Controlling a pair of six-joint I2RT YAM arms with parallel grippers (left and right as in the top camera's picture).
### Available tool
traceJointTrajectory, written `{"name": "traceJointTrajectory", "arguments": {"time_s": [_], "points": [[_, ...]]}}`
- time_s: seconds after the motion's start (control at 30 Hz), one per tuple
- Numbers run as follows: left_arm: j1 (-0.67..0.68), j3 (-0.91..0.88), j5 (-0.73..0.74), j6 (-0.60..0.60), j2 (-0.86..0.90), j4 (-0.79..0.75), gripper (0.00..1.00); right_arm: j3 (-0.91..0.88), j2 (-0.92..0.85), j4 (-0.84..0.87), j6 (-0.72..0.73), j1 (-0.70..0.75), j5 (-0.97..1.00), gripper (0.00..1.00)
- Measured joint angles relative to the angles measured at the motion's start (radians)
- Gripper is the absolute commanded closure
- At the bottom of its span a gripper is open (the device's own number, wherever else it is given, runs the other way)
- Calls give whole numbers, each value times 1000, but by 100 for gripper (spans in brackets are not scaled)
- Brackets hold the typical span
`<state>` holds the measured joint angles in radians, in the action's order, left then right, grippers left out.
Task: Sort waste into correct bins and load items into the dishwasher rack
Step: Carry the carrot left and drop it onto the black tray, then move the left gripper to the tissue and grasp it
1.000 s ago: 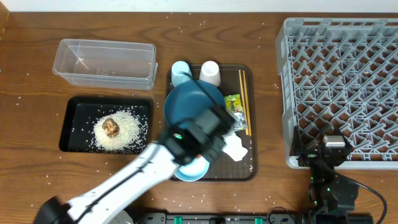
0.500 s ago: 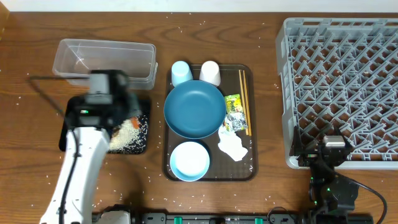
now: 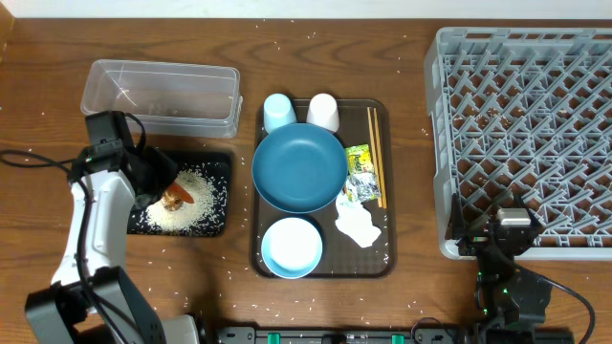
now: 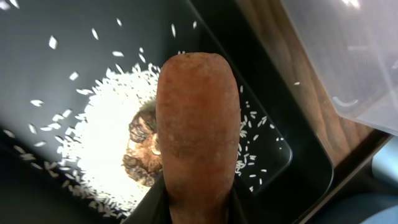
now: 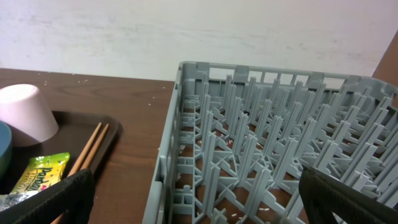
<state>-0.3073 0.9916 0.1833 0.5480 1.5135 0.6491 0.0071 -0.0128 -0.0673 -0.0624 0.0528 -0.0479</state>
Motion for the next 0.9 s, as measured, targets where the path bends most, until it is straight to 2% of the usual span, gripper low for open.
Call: {"name": "traceJointTrajectory", "arguments": {"time_s": [0.13, 0.2, 0.47, 0.53, 0.73, 0.9], "points": [[0, 0, 13, 18, 16, 0, 76, 0, 0, 0, 0, 0, 0, 1], [0, 0, 21, 25, 16, -1, 64, 0, 0, 0, 0, 0, 0, 1], [0, 0, 37, 32, 16, -3, 62, 0, 0, 0, 0, 0, 0, 1], [0, 0, 40, 31, 16, -2, 54, 0, 0, 0, 0, 0, 0, 1], [0, 0, 54, 32, 16, 2, 52, 0, 0, 0, 0, 0, 0, 1], [0, 0, 206, -42, 16, 32, 52, 0, 0, 0, 0, 0, 0, 1]]}}
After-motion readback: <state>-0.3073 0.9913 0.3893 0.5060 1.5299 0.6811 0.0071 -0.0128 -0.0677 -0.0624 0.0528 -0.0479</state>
